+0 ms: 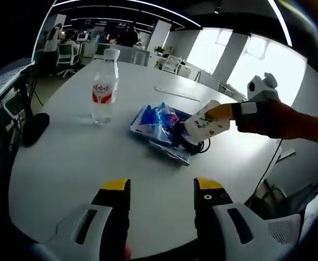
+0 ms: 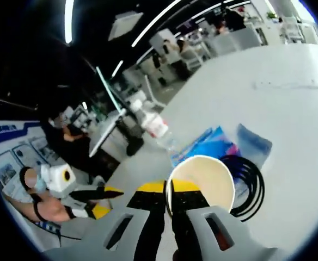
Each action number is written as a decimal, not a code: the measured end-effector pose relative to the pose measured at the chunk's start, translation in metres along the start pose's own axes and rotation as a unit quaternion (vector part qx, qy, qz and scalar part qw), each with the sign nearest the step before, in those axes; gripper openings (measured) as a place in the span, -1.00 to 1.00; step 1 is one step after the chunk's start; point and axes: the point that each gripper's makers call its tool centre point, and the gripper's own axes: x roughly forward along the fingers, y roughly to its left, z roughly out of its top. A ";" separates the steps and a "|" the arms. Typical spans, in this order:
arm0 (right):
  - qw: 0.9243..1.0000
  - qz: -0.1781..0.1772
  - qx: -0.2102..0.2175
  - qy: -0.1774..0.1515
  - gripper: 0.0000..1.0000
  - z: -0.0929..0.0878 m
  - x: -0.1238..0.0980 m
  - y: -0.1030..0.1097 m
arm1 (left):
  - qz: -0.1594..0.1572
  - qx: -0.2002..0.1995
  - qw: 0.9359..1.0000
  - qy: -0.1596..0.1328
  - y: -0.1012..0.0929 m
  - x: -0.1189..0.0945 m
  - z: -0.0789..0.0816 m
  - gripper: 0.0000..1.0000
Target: Arrange the tabletop items into an orderly group along one side of the table until the central work area is clear of visible clutter.
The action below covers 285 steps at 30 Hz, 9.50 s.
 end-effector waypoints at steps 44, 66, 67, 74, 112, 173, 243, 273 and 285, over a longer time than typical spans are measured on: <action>0.927 0.000 -0.313 0.209 -1.00 0.054 0.159 -0.008 | 0.011 -0.015 1.000 -0.010 0.010 -0.009 0.003 -0.08; 0.883 -0.009 -0.397 0.250 -0.70 0.044 0.176 -0.015 | 0.016 -0.026 0.999 -0.009 0.016 -0.014 0.000 -0.09; 0.884 -0.010 -0.396 0.248 -0.68 0.044 0.173 -0.015 | 0.016 -0.027 0.999 -0.009 0.016 -0.014 -0.001 -0.09; 0.898 -0.010 -0.382 0.218 -0.60 0.054 0.159 -0.013 | 0.012 -0.029 0.999 -0.010 0.012 -0.013 0.000 -0.09; 0.954 -0.117 -0.253 0.114 -0.56 0.020 0.001 -0.089 | 0.002 0.000 1.000 -0.028 -0.011 -0.021 0.016 -0.08; 0.980 -0.190 0.056 -0.031 -0.47 -0.046 -0.024 -0.136 | 0.006 0.036 0.999 -0.015 -0.027 -0.029 0.020 -0.05; 0.969 -0.212 -0.004 -0.128 -1.00 -0.005 -0.111 -0.109 | -0.010 0.034 0.999 -0.006 -0.033 -0.023 0.017 -0.06; 0.949 -0.268 0.063 -0.156 -1.00 -0.037 -0.174 -0.135 | -0.007 0.035 0.999 -0.006 -0.037 -0.025 0.015 -0.07; 0.951 -0.261 0.070 -0.150 -1.00 -0.039 -0.171 -0.132 | -0.003 0.030 0.999 -0.010 -0.037 -0.026 0.016 -0.07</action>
